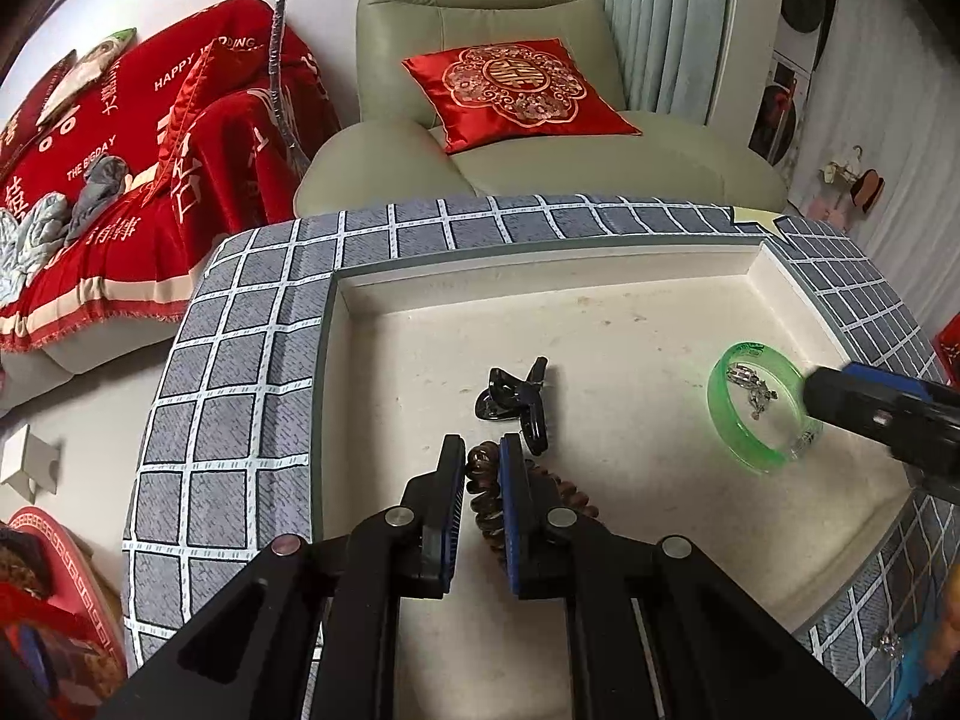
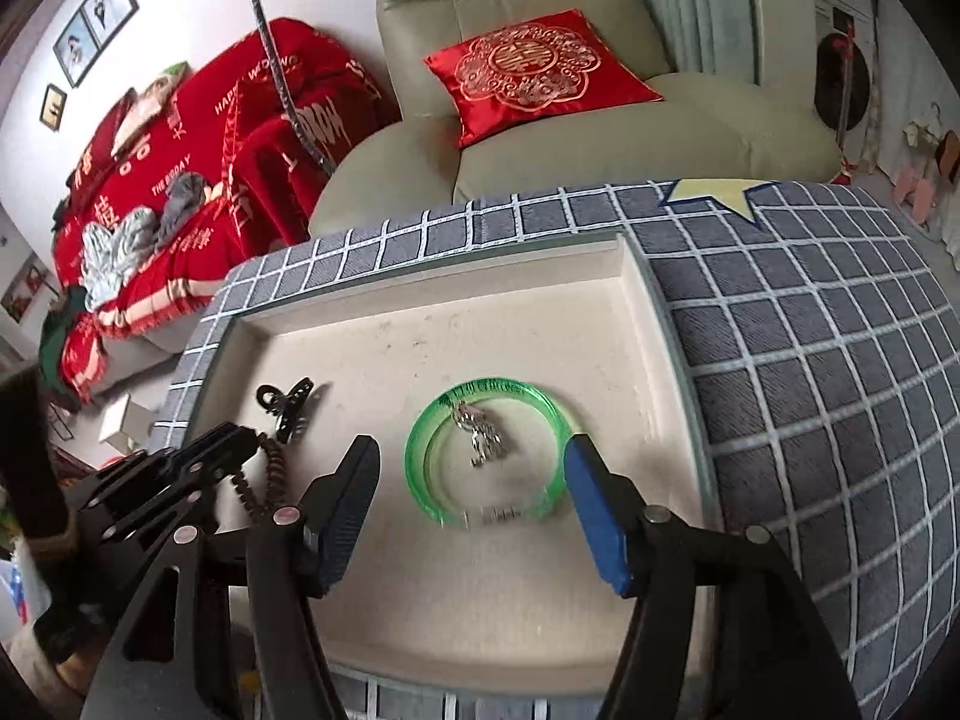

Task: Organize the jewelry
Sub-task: 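Drop the silver charm into the green bangle with the right tool while the left carries beads, then lower the bead bracelet into the tray and open the left tool, then move the left tool to the yellow cord bracelet while the right tool approaches the silver star charm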

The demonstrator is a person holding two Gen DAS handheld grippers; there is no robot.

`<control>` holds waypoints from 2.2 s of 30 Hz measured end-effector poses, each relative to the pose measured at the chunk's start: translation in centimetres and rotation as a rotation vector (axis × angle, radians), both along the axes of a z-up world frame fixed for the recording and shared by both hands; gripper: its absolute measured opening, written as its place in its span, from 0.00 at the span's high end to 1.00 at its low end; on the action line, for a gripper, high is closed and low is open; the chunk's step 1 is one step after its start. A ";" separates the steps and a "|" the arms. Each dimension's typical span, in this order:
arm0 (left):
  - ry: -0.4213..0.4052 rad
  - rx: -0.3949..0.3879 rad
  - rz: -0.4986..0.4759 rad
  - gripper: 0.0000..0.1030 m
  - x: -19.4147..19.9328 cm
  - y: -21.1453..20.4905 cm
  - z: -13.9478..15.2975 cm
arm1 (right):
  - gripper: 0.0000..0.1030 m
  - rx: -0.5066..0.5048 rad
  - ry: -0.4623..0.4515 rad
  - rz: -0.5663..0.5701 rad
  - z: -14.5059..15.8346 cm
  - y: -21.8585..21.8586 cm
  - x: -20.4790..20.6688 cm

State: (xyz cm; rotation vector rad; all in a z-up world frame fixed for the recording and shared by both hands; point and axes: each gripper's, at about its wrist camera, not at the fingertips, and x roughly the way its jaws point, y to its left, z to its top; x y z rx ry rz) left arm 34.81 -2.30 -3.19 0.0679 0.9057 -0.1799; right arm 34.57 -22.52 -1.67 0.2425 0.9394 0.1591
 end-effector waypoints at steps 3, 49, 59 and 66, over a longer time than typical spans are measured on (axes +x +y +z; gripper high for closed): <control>0.001 -0.002 0.002 0.73 0.0 0.0 0.0 | 0.34 0.028 -0.009 -0.015 0.6 -0.8 -1.2; -0.016 -0.002 -0.077 0.00 -12.6 1.6 3.6 | 0.00 0.052 -0.036 -0.029 2.5 -5.6 -14.5; 0.055 -0.033 0.003 0.00 -13.4 2.2 0.7 | 0.00 -0.013 0.051 -0.020 -1.1 -5.9 -16.6; 0.074 -0.047 0.036 0.00 -12.9 2.3 -0.3 | 0.00 -0.068 0.077 -0.025 -2.2 -6.5 -16.6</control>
